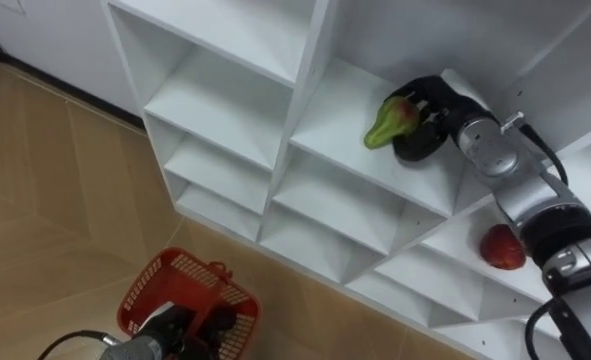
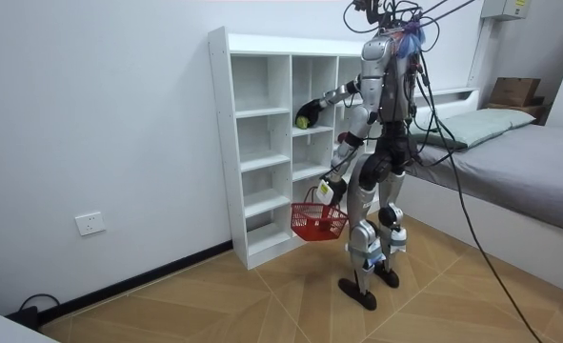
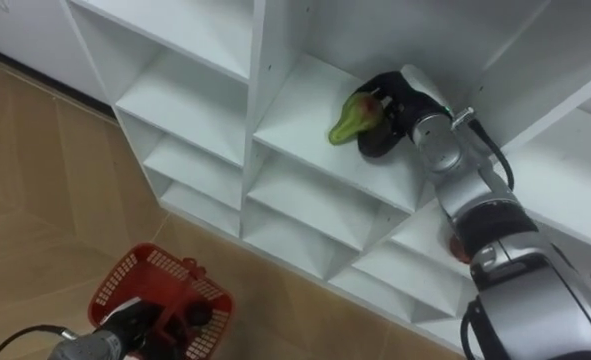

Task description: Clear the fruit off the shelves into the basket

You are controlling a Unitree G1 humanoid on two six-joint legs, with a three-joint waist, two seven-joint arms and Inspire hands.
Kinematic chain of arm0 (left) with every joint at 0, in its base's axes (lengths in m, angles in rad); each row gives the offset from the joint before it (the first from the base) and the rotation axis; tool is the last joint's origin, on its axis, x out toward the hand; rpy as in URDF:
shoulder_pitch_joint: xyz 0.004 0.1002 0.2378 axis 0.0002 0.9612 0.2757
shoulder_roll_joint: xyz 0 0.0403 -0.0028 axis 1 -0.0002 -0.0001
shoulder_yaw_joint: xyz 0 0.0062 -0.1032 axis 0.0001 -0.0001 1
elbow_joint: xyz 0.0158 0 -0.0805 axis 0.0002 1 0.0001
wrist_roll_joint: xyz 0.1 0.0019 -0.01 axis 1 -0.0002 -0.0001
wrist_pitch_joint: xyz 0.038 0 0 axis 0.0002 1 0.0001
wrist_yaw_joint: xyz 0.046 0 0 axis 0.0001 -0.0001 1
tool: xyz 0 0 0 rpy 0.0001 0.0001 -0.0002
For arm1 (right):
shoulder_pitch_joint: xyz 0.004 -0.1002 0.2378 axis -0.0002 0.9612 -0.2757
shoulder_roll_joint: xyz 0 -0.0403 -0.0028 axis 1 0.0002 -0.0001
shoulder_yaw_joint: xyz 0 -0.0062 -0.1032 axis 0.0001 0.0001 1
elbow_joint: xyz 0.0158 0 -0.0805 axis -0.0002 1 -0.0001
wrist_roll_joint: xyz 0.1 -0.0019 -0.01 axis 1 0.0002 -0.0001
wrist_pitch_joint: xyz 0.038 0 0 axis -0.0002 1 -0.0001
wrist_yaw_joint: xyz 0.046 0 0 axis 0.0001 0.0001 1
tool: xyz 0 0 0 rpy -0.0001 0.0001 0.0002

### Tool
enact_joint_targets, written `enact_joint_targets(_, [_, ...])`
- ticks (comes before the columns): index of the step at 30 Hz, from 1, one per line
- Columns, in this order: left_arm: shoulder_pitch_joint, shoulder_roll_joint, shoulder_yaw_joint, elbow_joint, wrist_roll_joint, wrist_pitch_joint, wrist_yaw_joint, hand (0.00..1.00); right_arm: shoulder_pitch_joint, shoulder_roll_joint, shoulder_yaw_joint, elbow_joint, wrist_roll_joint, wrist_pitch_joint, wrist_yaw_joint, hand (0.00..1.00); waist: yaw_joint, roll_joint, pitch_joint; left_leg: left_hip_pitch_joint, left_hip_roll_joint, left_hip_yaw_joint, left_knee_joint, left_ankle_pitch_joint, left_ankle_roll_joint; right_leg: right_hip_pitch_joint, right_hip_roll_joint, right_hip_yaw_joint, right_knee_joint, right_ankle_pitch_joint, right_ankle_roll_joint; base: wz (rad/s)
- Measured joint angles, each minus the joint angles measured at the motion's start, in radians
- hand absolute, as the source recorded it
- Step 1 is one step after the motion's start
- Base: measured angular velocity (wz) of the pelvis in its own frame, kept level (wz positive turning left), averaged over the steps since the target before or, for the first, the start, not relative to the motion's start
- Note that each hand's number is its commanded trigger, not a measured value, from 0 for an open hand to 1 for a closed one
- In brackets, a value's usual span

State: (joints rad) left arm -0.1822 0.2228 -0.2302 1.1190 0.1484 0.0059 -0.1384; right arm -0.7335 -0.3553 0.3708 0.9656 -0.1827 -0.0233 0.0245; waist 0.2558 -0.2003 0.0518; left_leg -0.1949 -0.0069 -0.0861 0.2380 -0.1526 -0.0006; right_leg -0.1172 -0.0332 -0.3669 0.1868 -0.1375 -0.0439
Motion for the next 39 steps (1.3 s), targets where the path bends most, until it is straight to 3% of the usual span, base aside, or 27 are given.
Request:
enact_joint_targets(6, [0.001, 0.001, 0.000, 0.000, 0.000, 0.000, 0.008, 1.00, 0.056, 0.001, -0.002, -0.068, 0.064, 0.005, 0.001, 1.00, -0.006, 0.006, -0.0039, 0.014, 0.000, 0.000, -0.004, 0.000, 0.000, 0.012, 0.000, 0.000, -0.001, 0.000, 0.000, 0.00])
enact_joint_targets(11, [0.001, -0.011, 0.001, -0.005, -0.003, 0.000, 0.014, 1.00, 0.153, 0.007, 0.000, -0.222, 0.054, 0.003, 0.020, 1.00, -0.017, 0.031, -0.0194, 0.020, 0.003, 0.022, 0.000, 0.000, 0.000, 0.013, -0.006, 0.018, -0.001, 0.000, 0.000, -0.09])
enact_joint_targets(16, [0.001, -0.013, 0.000, -0.011, -0.075, -0.005, 0.032, 1.00, 0.227, 0.010, 0.039, -0.337, 0.055, 0.002, 0.036, 1.00, -0.049, 0.050, -0.0286, 0.031, 0.011, 0.034, -0.003, 0.000, 0.000, 0.018, -0.004, 0.035, 0.001, 0.000, 0.000, -0.09])
enact_joint_targets(22, [0.001, -0.024, 0.006, -0.022, -0.100, -0.012, 0.042, 1.00, 0.311, 0.051, 0.037, -0.460, 0.050, 0.002, 0.112, 1.00, -0.088, 0.053, -0.0286, 0.049, 0.014, 0.070, -0.009, 0.000, 0.001, 0.018, -0.001, 0.070, 0.011, 0.000, 0.000, -0.16])
enact_joint_targets(25, [0.002, -0.031, 0.007, -0.039, -0.099, -0.013, 0.042, 1.00, 0.380, 0.051, 0.038, -0.547, 0.049, 0.002, 0.137, 1.00, -0.092, 0.058, -0.0287, 0.058, 0.017, 0.086, -0.009, -0.002, 0.003, 0.016, -0.001, 0.088, 0.018, 0.000, 0.000, -0.18])
enact_joint_targets(29, [0.001, -0.065, 0.011, -0.056, -0.100, -0.014, 0.042, 1.00, 0.464, 0.056, 0.043, -0.637, 0.043, 0.002, 0.175, 1.00, -0.090, 0.079, -0.0329, 0.071, 0.018, 0.110, -0.016, -0.004, 0.006, 0.014, -0.001, 0.110, 0.024, 0.001, 0.001, -0.17])
enact_joint_targets(35, [0.003, -0.094, 0.009, -0.047, -0.159, -0.015, 0.042, 1.00, 0.492, 0.101, 0.048, -0.683, 0.009, 0.002, 0.202, 1.00, -0.116, 0.106, -0.0323, 0.083, 0.025, 0.126, -0.023, -0.005, 0.007, 0.012, 0.001, 0.128, 0.027, 0.001, 0.002, -0.09])
enact_joint_targets(39, [0.003, -0.102, 0.009, -0.057, -0.180, -0.040, 0.046, 1.00, 0.499, 0.127, 0.058, -0.687, 0.008, -0.016, 0.208, 1.00, -0.127, 0.107, -0.0330, 0.084, 0.028, 0.137, -0.025, -0.005, 0.007, 0.012, 0.004, 0.136, 0.020, 0.001, 0.002, -0.04])
